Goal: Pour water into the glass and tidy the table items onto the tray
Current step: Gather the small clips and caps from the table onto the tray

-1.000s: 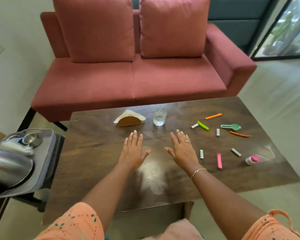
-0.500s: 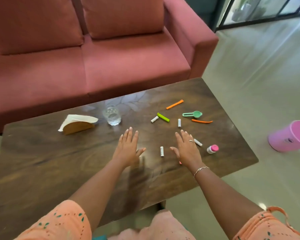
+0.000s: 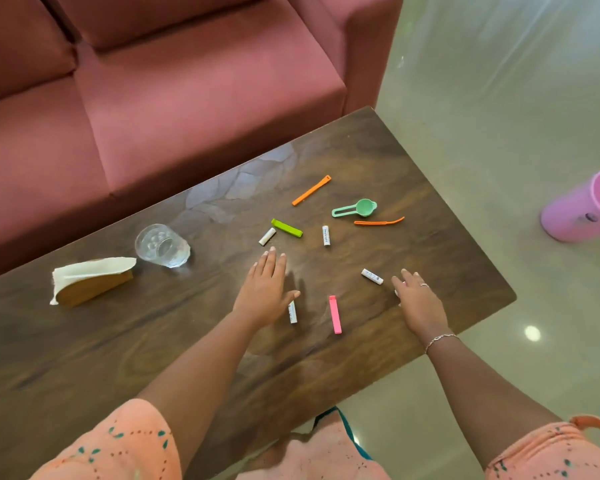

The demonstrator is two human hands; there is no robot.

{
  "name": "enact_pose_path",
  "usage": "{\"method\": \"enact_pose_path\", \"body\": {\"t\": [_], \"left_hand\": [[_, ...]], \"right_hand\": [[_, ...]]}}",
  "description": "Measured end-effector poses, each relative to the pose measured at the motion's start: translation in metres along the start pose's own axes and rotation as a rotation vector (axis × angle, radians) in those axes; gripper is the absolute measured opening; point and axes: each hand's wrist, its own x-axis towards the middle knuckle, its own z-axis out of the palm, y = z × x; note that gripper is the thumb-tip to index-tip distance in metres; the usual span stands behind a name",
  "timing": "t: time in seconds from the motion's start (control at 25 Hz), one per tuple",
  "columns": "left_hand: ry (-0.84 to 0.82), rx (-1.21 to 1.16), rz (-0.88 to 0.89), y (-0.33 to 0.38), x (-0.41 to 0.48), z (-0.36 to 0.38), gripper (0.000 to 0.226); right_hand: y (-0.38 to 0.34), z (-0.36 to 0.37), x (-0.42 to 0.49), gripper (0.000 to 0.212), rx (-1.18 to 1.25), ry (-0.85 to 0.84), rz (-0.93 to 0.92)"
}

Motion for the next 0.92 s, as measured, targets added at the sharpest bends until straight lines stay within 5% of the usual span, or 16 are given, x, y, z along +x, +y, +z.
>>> {"method": "enact_pose_path", "body": {"t": [0.32, 0.6, 0.8, 0.92], "left_hand": [[-0.053, -0.031, 0.147, 0.038, 0.104, -0.003, 0.061], [-0.016, 0.055, 0.222, 0.076, 0.199, -0.018, 0.043], [0.016, 0.095, 0.211, 0.088, 0.238, -0.007, 0.039], [-0.006, 0.138, 0.180, 0.086, 0.246, 0.002, 0.040]], "right_hand": [[0.022, 0.033, 0.015, 0.021, 0.026, -0.044, 0.020], [0.028, 0.041, 0.015, 0.042, 0.046, 0.093, -0.096], [0.028, 0.050, 0.019, 0.024, 0.073, 0.287, -0.155], [0.027, 0.056, 0.019, 0.037, 0.081, 0.367, -0.153]]}}
